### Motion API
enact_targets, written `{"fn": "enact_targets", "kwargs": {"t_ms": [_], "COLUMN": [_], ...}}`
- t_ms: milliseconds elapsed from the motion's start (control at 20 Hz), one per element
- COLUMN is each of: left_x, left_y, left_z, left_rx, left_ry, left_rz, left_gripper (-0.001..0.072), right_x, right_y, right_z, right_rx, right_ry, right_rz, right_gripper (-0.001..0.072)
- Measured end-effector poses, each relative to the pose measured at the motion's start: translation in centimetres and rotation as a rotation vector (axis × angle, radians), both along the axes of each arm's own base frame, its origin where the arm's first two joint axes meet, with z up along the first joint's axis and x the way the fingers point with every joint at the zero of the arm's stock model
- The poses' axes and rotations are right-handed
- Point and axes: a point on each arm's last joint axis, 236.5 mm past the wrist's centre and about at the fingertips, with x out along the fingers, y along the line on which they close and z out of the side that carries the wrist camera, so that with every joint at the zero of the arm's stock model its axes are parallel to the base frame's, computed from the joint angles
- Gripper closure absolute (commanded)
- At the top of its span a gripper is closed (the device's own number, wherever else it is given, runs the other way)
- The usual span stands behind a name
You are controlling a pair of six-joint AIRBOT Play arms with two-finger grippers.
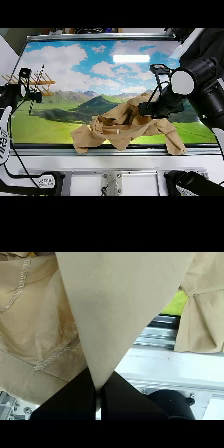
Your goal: Fold the clothes and pants, and hang the long-sleeved shirts on hangers.
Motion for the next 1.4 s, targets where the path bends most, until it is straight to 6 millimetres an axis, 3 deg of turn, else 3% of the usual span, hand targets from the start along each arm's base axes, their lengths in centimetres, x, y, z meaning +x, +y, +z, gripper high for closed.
{"fn": "enact_targets", "kwargs": {"t_ms": [100,200,550,800,850,900,950,1050,1400], "left_x": [0.1,0.0,-0.3,-0.4,-0.5,-0.5,-0.6,-0.7,-0.6], "left_y": [1.5,2.4,3.4,4.4,4.6,4.7,4.8,5.0,4.9], "left_z": [-1.3,-2.9,-7.2,-8.4,-8.5,-8.6,-8.7,-8.8,-7.9], "left_rx": [0.007,0.019,0.027,0.013,0.009,0.009,0.007,0.007,0.002], "left_ry": [0.043,0.098,0.203,0.198,0.194,0.193,0.197,0.198,0.178], "left_rz": [0.021,0.009,-0.048,-0.014,-0.005,-0.002,0.0,0.006,0.016], "left_gripper": [0.0002,0.0097,0.0091,0.0093,0.0131,0.0373,0.053,0.0692,0.0693], "right_x": [0.0,0.0,0.0,0.0,0.0,0.0,0.0,0.0,0.0], "right_y": [0.0,0.0,0.0,0.0,0.0,0.0,0.0,0.0,0.0], "right_z": [0.0,0.0,0.0,0.0,0.0,0.0,0.0,0.0,0.0], "right_rx": [0.0,0.0,0.002,-0.001,-0.001,-0.001,-0.001,-0.001,-0.001], "right_ry": [0.0,0.001,0.001,0.001,0.001,0.001,0.001,0.001,0.001], "right_rz": [0.0,0.0,0.001,0.0,0.0,0.0,0.0,0.0,0.0], "right_gripper": [0.0697,0.0697,0.0697,0.0697,0.0697,0.0697,0.0697,0.0697,0.0697]}}
